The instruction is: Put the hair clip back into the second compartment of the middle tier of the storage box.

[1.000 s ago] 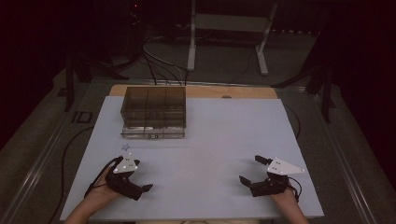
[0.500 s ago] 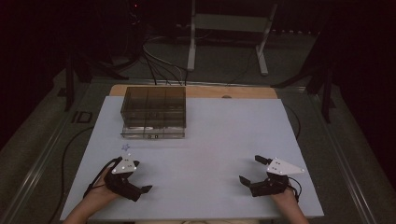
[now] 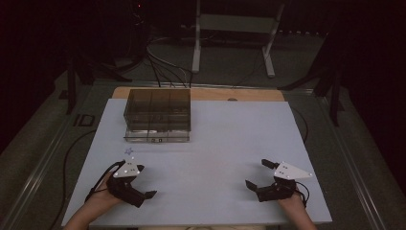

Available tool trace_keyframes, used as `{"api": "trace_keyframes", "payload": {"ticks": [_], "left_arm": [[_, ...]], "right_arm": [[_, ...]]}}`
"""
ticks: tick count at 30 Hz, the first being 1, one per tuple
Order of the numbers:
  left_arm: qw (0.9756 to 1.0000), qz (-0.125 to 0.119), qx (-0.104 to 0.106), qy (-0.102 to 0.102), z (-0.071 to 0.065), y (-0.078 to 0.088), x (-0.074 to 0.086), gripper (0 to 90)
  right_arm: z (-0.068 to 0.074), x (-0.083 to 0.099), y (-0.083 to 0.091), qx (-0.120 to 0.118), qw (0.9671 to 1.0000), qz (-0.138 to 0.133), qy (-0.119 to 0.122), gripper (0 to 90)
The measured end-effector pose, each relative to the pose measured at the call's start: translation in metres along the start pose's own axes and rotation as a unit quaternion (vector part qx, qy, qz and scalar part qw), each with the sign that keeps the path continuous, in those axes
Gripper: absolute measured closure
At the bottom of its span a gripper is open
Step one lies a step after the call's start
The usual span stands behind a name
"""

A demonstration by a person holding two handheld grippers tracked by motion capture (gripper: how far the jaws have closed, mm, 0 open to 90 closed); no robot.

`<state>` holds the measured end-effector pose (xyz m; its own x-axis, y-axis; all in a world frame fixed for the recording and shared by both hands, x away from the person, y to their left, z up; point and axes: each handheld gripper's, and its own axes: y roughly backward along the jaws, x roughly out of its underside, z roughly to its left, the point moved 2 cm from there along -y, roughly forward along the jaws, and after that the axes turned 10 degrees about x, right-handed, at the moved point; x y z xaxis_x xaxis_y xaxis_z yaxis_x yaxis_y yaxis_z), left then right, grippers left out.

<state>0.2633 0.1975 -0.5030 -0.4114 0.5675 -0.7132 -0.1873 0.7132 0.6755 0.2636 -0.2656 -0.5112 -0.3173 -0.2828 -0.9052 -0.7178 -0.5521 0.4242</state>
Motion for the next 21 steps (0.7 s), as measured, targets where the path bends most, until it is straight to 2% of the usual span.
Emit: {"api": "trace_keyframes", "payload": {"ticks": [6, 11, 15, 21], "left_arm": [[0.9999, -0.006, 0.014, -0.004, -0.003, 0.007, -0.009, 0.1], [0.9998, -0.013, 0.014, -0.007, -0.002, 0.015, -0.017, 0.1], [0.9996, -0.023, 0.012, -0.005, 0.001, 0.023, -0.021, 0.1], [0.9993, -0.037, -0.006, 0.001, 0.011, 0.040, -0.028, 0.1]], "right_arm": [[0.001, 0.000, 0.000, 0.000, 1.0000, 0.000, 0.001, 0.1], [0.001, -0.001, 0.000, 0.000, 1.0000, -0.001, 0.001, 0.1], [0.001, 0.000, -0.001, -0.001, 1.0000, 0.000, 0.001, 0.1], [0.002, 0.000, -0.001, -0.001, 1.0000, 0.001, 0.001, 0.1]]}}
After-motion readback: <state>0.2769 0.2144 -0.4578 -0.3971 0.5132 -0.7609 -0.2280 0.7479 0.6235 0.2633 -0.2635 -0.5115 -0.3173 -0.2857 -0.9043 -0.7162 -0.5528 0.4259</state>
